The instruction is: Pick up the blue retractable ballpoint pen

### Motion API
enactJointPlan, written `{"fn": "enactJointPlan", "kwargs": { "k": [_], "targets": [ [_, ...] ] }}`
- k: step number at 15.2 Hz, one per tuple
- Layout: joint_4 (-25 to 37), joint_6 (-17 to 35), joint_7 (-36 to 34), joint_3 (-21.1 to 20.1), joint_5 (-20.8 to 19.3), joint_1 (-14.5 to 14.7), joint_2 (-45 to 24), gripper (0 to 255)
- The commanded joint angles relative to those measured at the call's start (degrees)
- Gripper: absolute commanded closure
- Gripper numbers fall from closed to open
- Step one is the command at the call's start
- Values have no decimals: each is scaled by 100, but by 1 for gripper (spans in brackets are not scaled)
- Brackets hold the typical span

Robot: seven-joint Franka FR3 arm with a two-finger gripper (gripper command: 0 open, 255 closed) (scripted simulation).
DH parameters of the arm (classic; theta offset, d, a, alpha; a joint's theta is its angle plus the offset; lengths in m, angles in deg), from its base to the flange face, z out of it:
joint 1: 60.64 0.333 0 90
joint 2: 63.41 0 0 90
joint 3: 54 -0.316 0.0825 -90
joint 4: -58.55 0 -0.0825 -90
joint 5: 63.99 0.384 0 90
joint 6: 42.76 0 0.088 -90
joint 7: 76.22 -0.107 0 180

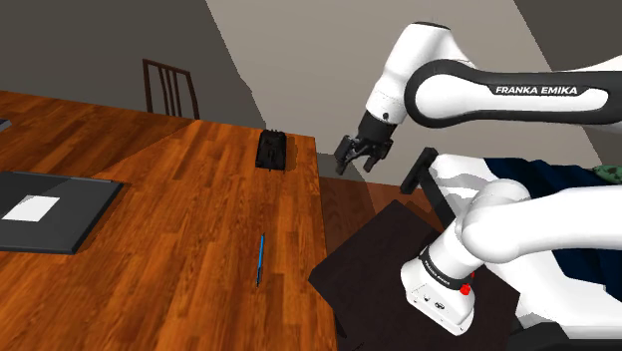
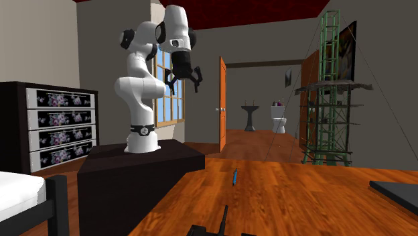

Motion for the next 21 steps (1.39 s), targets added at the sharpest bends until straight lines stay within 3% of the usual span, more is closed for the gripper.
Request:
{"fn": "enactJointPlan", "kwargs": {
  "k": [1, 8, 11, 13, 15, 16, 18, 20, 21],
  "targets": [
    [-180, 490, -295, -288, 166, 42, -210, 0],
    [-286, 2318, -1363, -1373, 448, -83, -1675, 0],
    [-165, 3111, -1979, -1897, 250, -346, -2495, 0],
    [-38, 3620, -2540, -2282, -128, -638, -3093, 0],
    [124, 4088, -3345, -2690, -869, -1049, -3743, 0],
    [224, 4290, -3901, -2871, -1458, -1283, -4100, 0],
    [502, 4545, -5356, -2912, -3110, -1526, -4883, 0],
    [883, 4605, -6685, -2381, -4581, -1152, -5596, 0],
    [1082, 4624, -7159, -2013, -5054, -816, -5885, 0]
  ]
}}
